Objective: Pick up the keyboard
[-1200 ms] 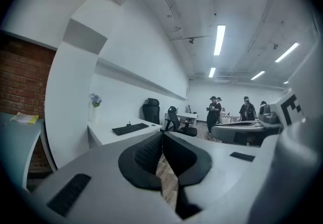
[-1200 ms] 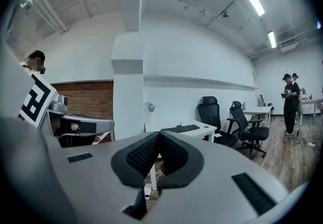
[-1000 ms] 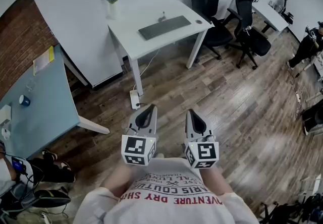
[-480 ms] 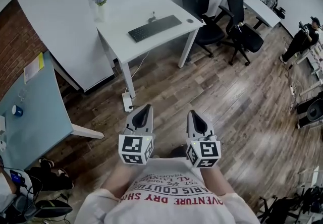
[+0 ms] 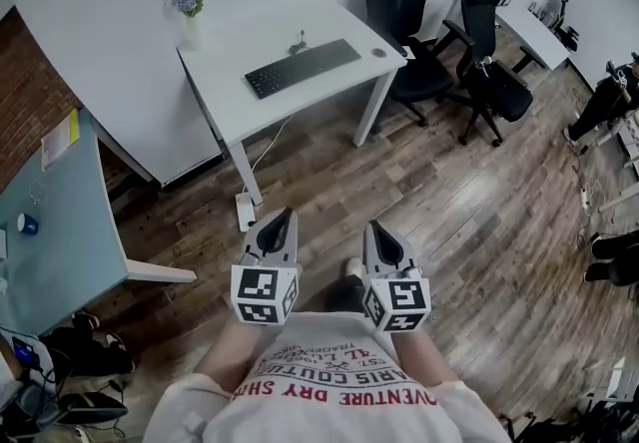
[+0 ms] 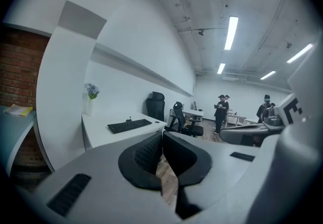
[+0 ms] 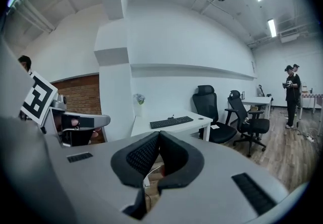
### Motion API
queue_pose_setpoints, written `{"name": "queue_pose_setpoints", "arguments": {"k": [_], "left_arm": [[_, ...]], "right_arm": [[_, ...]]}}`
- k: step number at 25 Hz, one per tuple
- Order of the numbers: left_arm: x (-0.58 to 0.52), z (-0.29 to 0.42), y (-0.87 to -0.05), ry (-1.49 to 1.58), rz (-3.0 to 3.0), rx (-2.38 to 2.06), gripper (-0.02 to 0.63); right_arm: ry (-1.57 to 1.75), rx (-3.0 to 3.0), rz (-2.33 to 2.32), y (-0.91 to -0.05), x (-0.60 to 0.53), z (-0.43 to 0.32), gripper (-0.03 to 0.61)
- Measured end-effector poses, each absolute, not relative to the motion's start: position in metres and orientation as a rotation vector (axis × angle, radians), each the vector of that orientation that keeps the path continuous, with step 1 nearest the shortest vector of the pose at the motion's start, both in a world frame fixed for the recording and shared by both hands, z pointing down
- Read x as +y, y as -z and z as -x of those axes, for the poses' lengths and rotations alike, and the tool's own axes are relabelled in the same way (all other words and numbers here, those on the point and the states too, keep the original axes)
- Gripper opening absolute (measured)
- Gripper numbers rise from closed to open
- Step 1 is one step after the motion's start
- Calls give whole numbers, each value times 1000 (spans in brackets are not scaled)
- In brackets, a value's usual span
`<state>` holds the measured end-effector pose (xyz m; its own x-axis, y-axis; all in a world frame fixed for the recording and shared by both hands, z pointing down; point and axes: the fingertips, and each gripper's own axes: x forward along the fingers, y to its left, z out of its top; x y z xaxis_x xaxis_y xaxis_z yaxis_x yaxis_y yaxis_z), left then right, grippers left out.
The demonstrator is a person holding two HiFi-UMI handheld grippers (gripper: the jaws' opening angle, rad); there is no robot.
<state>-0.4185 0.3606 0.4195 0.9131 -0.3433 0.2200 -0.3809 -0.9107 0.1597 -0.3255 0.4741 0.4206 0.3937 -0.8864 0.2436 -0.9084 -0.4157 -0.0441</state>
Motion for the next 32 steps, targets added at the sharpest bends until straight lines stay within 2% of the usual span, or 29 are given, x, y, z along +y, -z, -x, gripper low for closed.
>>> {"name": "queue_pose_setpoints", "arguments": {"k": [16, 32], "left_arm": [[332, 189, -415, -321, -2849, -705, 28], [225, 105, -445, -400, -2723, -876, 28]], "right_arm": [[-383, -1797, -2446, -397, 420, 73, 25], [-527, -1858, -2284, -442, 318, -25, 25]]}}
